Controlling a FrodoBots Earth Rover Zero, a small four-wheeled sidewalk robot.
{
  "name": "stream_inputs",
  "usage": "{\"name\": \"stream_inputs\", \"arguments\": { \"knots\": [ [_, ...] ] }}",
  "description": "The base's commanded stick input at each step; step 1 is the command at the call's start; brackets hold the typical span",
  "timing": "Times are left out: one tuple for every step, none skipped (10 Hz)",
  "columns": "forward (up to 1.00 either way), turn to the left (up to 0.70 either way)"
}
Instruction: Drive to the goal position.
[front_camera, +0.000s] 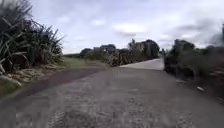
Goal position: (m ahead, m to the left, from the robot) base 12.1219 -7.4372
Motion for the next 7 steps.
{"name": "stream_inputs", "arguments": {
  "knots": [
    [0.70,0.00],
    [0.70,0.00],
    [0.70,0.00],
    [0.70,-0.02],
    [0.70,-0.15],
    [0.70,-0.23],
    [0.70,-0.27]
  ]
}}
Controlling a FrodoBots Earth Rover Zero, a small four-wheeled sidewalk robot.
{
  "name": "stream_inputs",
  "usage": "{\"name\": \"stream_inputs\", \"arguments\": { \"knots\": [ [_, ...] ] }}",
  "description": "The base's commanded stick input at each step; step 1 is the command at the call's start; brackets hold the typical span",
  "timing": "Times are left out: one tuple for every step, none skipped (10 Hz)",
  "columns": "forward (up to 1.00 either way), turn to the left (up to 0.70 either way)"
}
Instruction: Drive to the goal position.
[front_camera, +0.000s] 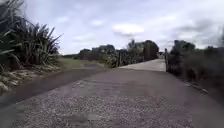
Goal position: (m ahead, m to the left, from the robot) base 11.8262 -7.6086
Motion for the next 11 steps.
{"name": "stream_inputs", "arguments": {
  "knots": [
    [0.70,-0.27],
    [0.70,-0.22],
    [0.70,-0.15],
    [0.70,-0.05],
    [0.70,0.00],
    [0.70,0.00],
    [0.70,0.00],
    [0.70,0.00],
    [0.70,0.00],
    [0.70,0.00],
    [0.70,0.00]
  ]
}}
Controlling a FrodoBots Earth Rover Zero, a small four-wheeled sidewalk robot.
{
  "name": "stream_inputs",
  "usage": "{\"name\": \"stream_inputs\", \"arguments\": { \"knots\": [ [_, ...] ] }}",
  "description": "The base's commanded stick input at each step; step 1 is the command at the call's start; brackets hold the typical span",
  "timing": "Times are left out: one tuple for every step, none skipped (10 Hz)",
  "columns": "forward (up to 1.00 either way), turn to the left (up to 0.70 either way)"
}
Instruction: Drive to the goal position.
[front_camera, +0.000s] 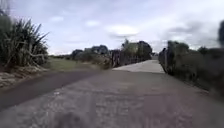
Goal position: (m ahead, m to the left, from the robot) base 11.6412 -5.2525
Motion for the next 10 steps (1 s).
{"name": "stream_inputs", "arguments": {
  "knots": [
    [0.70,0.00],
    [0.70,0.00],
    [0.70,0.00],
    [0.70,0.00],
    [0.70,0.00],
    [0.70,-0.15],
    [0.70,-0.30],
    [0.70,-0.30],
    [0.70,-0.31],
    [0.70,-0.31]
  ]
}}
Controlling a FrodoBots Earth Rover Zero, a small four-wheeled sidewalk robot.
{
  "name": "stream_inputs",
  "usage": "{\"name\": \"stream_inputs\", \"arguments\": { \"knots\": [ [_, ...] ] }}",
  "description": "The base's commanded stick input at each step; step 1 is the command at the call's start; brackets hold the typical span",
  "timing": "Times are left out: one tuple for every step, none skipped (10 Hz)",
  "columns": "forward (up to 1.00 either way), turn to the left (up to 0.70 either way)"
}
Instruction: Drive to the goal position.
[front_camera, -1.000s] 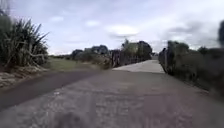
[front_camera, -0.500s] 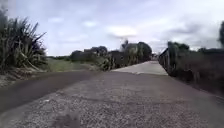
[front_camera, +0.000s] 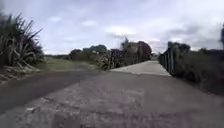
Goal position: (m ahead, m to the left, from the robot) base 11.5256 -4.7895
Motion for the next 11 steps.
{"name": "stream_inputs", "arguments": {
  "knots": [
    [0.70,-0.30],
    [0.70,-0.20],
    [0.70,-0.08],
    [0.70,-0.03],
    [0.70,0.00],
    [0.70,0.00],
    [0.70,-0.03],
    [0.70,-0.31],
    [0.70,-0.31],
    [0.70,-0.31],
    [0.70,-0.31]
  ]
}}
